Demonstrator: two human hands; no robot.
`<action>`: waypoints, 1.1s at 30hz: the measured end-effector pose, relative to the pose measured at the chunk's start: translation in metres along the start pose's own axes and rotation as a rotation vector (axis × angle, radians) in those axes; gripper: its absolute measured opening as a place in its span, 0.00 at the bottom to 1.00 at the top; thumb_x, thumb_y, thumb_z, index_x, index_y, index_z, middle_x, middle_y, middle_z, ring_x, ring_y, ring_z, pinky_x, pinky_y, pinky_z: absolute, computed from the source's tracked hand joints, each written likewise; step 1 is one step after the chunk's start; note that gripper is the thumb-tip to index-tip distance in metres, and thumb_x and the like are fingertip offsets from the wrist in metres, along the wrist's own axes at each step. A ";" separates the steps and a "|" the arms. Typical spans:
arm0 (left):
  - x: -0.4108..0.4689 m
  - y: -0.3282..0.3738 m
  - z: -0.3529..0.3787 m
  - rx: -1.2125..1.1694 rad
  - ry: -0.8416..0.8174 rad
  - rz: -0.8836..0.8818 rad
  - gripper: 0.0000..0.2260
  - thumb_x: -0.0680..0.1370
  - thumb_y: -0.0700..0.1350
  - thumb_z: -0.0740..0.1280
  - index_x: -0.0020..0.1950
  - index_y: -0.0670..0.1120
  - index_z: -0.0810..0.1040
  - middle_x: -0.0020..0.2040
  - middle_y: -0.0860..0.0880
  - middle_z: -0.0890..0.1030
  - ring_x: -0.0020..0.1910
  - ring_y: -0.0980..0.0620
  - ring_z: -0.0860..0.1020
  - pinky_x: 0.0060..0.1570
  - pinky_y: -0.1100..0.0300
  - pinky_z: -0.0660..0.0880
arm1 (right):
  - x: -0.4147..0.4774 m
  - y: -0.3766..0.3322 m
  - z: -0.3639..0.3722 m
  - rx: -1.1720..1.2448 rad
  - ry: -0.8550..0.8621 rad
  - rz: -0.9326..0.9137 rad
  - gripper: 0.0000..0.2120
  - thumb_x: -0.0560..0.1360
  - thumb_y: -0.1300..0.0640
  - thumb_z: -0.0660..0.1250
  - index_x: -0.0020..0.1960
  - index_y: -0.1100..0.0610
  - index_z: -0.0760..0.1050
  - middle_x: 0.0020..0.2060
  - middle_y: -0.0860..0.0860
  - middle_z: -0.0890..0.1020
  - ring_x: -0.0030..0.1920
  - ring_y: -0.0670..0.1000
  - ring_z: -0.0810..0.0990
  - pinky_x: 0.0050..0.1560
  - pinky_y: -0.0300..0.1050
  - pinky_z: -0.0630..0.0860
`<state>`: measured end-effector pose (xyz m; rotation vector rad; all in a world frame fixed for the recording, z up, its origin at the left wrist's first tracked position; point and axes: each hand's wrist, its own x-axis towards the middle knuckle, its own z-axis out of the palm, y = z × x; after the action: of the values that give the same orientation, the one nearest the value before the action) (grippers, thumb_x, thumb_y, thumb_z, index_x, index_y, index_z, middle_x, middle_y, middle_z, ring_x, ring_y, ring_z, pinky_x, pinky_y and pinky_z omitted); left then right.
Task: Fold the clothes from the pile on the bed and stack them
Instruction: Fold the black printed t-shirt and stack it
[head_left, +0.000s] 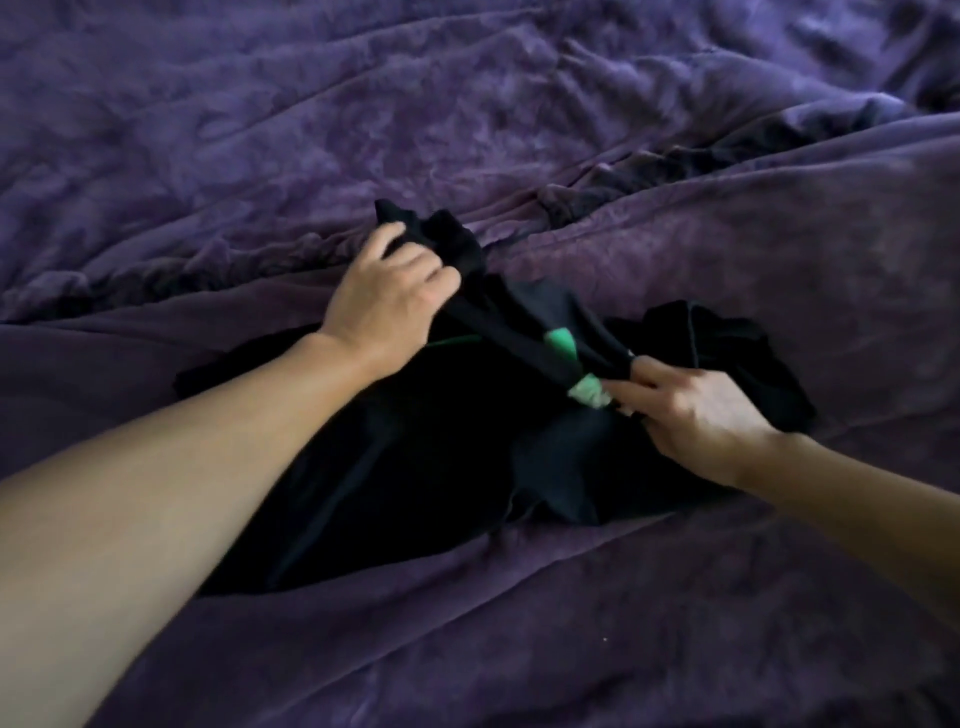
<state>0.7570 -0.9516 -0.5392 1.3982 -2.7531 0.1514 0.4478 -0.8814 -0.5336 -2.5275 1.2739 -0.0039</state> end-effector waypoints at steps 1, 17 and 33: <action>-0.009 -0.005 -0.008 0.006 0.037 -0.001 0.08 0.67 0.34 0.66 0.44 0.41 0.76 0.40 0.42 0.77 0.45 0.40 0.78 0.62 0.44 0.71 | -0.002 0.001 -0.003 0.025 0.040 0.017 0.27 0.64 0.70 0.72 0.62 0.56 0.79 0.41 0.57 0.78 0.31 0.61 0.80 0.21 0.49 0.74; -0.202 0.059 0.001 -0.147 -0.425 -0.358 0.35 0.71 0.62 0.68 0.75 0.52 0.64 0.70 0.44 0.70 0.71 0.43 0.66 0.67 0.40 0.63 | -0.043 -0.037 0.054 0.024 -0.222 -0.088 0.27 0.70 0.50 0.73 0.68 0.47 0.73 0.49 0.48 0.77 0.44 0.50 0.80 0.37 0.43 0.77; -0.167 0.039 -0.012 -0.565 -0.034 -0.835 0.07 0.68 0.39 0.72 0.43 0.48 0.78 0.44 0.49 0.79 0.46 0.46 0.78 0.44 0.52 0.75 | 0.048 -0.059 0.068 0.087 -0.218 0.144 0.27 0.79 0.46 0.60 0.77 0.44 0.57 0.76 0.47 0.58 0.73 0.52 0.61 0.58 0.53 0.75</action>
<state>0.8236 -0.7936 -0.5450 2.1444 -1.7590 -0.6195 0.5326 -0.8682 -0.5886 -2.2857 1.3322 0.2364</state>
